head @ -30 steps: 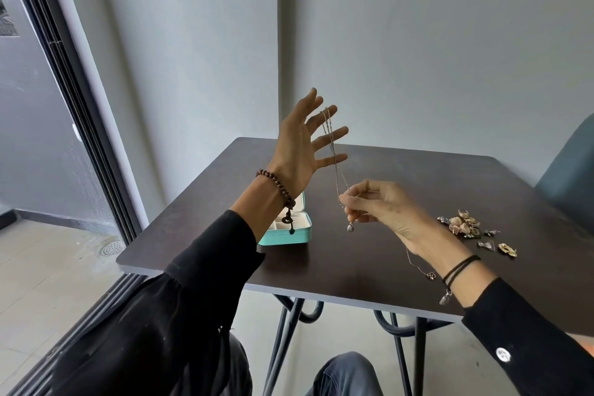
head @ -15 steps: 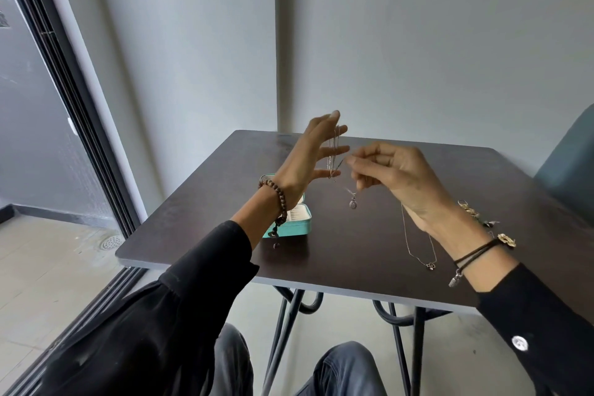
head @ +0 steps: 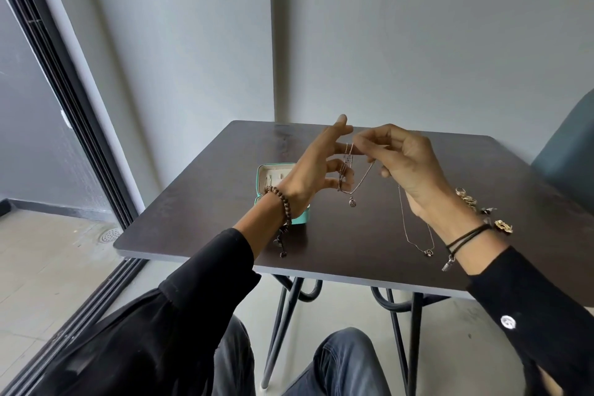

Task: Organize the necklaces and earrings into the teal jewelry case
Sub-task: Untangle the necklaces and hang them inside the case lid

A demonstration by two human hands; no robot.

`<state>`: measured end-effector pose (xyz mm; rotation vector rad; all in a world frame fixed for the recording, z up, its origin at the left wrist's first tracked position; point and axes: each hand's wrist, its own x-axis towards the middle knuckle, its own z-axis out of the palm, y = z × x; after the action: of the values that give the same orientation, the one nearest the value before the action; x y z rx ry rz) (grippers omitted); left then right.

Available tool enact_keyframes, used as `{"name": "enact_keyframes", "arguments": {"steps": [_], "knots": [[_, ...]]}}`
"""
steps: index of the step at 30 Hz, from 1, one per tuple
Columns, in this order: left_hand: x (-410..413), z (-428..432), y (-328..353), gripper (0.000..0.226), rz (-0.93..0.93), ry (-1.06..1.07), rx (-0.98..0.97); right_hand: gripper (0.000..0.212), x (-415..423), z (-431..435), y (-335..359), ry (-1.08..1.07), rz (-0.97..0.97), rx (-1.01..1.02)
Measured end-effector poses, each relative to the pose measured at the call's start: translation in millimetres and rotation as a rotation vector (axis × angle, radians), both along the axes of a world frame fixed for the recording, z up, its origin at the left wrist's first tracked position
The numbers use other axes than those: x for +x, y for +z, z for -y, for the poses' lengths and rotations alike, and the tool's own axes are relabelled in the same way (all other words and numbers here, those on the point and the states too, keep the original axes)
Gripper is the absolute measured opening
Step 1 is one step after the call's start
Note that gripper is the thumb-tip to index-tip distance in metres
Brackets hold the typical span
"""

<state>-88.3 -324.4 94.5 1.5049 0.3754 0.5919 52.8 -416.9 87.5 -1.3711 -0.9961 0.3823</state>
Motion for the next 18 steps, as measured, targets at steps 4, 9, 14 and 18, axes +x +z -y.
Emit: {"name": "enact_keyframes", "arguments": {"steps": [4,9,14,18], "knots": [[-1,1,0,0.057,-0.014,-0.015,-0.03,0.021,0,0,-4,0.009,-0.015,0.002],[-2,1,-1,0.058,0.003,-0.032,-0.087,0.02,-2,0,-7,0.175,-0.203,0.005],[-5,0,-5,0.058,0.005,-0.046,-0.099,0.043,-4,0,-11,0.238,-0.298,-0.049],[-7,-5,-4,0.057,0.039,-0.011,-0.113,0.039,-1,4,-12,0.258,-0.328,-0.073]]}}
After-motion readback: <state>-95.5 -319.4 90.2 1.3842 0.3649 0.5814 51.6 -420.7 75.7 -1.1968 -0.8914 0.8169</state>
